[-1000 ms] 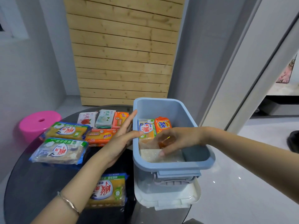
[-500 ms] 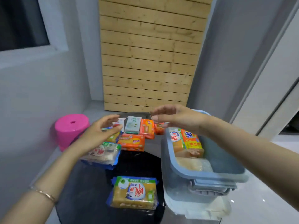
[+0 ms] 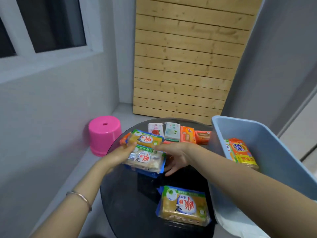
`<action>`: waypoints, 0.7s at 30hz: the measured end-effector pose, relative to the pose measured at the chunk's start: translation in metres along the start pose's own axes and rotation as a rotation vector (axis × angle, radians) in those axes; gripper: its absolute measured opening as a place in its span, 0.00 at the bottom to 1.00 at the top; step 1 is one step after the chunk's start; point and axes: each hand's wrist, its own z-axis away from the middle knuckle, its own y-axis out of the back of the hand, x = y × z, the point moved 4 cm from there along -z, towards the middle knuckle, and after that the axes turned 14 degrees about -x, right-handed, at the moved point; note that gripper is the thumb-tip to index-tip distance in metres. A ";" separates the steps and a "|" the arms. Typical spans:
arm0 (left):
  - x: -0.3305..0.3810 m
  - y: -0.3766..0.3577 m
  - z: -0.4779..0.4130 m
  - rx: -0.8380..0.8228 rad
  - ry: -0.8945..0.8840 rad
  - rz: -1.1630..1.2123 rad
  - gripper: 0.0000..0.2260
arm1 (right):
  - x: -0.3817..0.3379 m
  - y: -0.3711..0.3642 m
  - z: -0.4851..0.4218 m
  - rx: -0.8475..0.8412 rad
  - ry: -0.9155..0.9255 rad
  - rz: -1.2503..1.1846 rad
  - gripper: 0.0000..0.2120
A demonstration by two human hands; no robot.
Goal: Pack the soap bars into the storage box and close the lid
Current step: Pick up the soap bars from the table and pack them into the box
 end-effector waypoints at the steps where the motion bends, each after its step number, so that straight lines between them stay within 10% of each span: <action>1: -0.003 -0.004 0.000 -0.014 0.018 -0.045 0.17 | 0.004 -0.005 -0.004 -0.029 0.002 -0.028 0.29; 4: -0.006 -0.011 0.004 -0.002 0.017 -0.106 0.16 | 0.012 -0.015 -0.011 -0.039 0.059 -0.087 0.10; 21: 0.060 0.019 0.002 0.321 -0.246 -0.045 0.10 | -0.040 -0.006 -0.003 0.305 0.386 0.050 0.20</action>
